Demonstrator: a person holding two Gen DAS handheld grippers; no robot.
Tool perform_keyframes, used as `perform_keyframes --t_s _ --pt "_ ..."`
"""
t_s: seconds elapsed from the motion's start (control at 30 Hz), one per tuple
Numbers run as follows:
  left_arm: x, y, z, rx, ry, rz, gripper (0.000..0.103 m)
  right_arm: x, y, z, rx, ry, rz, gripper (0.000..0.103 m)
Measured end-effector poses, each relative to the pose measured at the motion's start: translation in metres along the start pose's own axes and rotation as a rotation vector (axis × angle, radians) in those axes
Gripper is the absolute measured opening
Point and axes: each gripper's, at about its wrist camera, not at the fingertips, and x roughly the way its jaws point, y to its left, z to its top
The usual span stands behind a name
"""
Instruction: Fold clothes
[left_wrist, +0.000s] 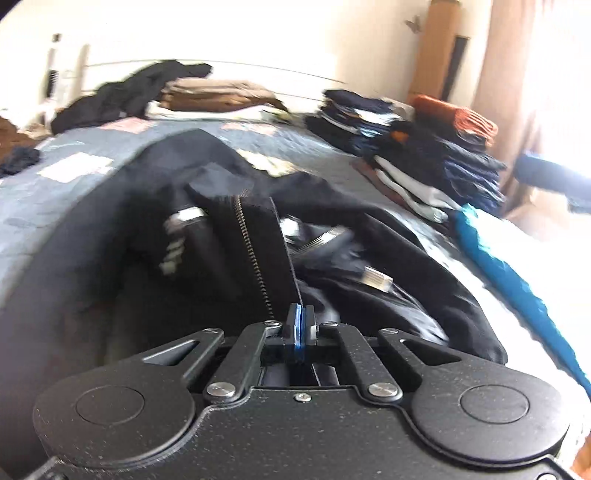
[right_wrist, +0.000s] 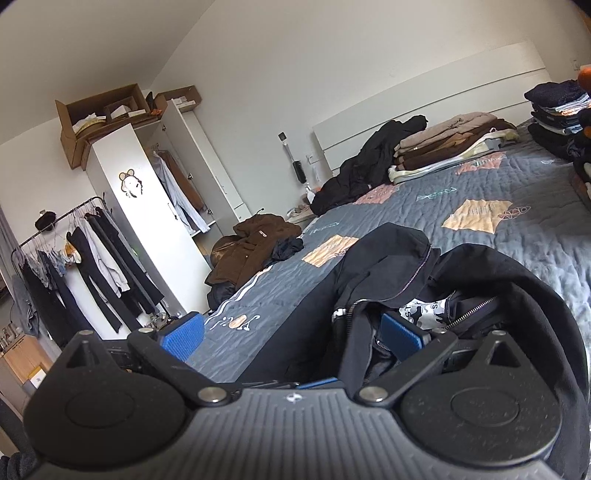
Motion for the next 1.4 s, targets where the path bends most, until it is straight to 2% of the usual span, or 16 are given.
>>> perform_keyframes --t_s 0.13,0.23,0.3,0.37,0.4,0.47,0.57,0.7,0.83,0.9,1.1,1.23,1.33,1.4 --pt "0.037 -0.012 -0.022 0.106 0.11 0.068 0.001 0.007 0.001 -0.004 -0.012 0.019 0.001 0.102" --pt "0.027 -0.008 -0.032 0.123 0.119 0.059 0.006 0.011 -0.002 -0.006 -0.002 0.026 -0.008 0.102" --pt "0.004 -0.003 -0.03 0.137 0.097 0.05 0.022 0.011 -0.003 -0.006 0.006 0.021 -0.01 0.102" --pt "-0.027 0.008 -0.024 0.171 0.043 0.059 0.059 0.012 -0.005 -0.005 0.014 0.015 -0.01 0.102" --pt "-0.043 0.016 -0.021 0.185 0.017 0.069 0.062 0.012 -0.006 -0.004 0.02 0.012 -0.009 0.102" --pt "-0.075 0.038 -0.016 0.19 -0.01 0.1 0.063 0.014 -0.006 -0.004 0.029 0.01 -0.004 0.102" --pt "-0.107 0.082 -0.012 0.124 0.028 0.153 0.063 0.02 -0.003 -0.006 0.035 0.023 0.021 0.102" --pt "-0.14 0.129 -0.028 0.04 0.074 0.271 0.063 0.036 0.013 -0.014 0.014 0.088 0.083 0.102" --pt "-0.159 0.153 -0.051 -0.034 0.121 0.323 0.063 0.06 0.041 -0.029 -0.062 0.178 0.116 0.102" --pt "-0.166 0.165 -0.062 -0.072 0.16 0.321 0.063 0.071 0.056 -0.04 -0.101 0.229 0.145 0.102" --pt "-0.171 0.196 -0.094 -0.159 0.289 0.227 0.063 0.094 0.098 -0.069 -0.227 0.363 0.224 0.102" --pt "-0.159 0.208 -0.108 -0.18 0.344 0.209 0.063 0.103 0.112 -0.074 -0.246 0.394 0.236 0.102" --pt "-0.147 0.216 -0.115 -0.202 0.372 0.189 0.072 0.109 0.117 -0.071 -0.246 0.394 0.245 0.102" --pt "-0.139 0.219 -0.118 -0.208 0.388 0.179 0.072 0.112 0.119 -0.069 -0.245 0.393 0.251 0.102"
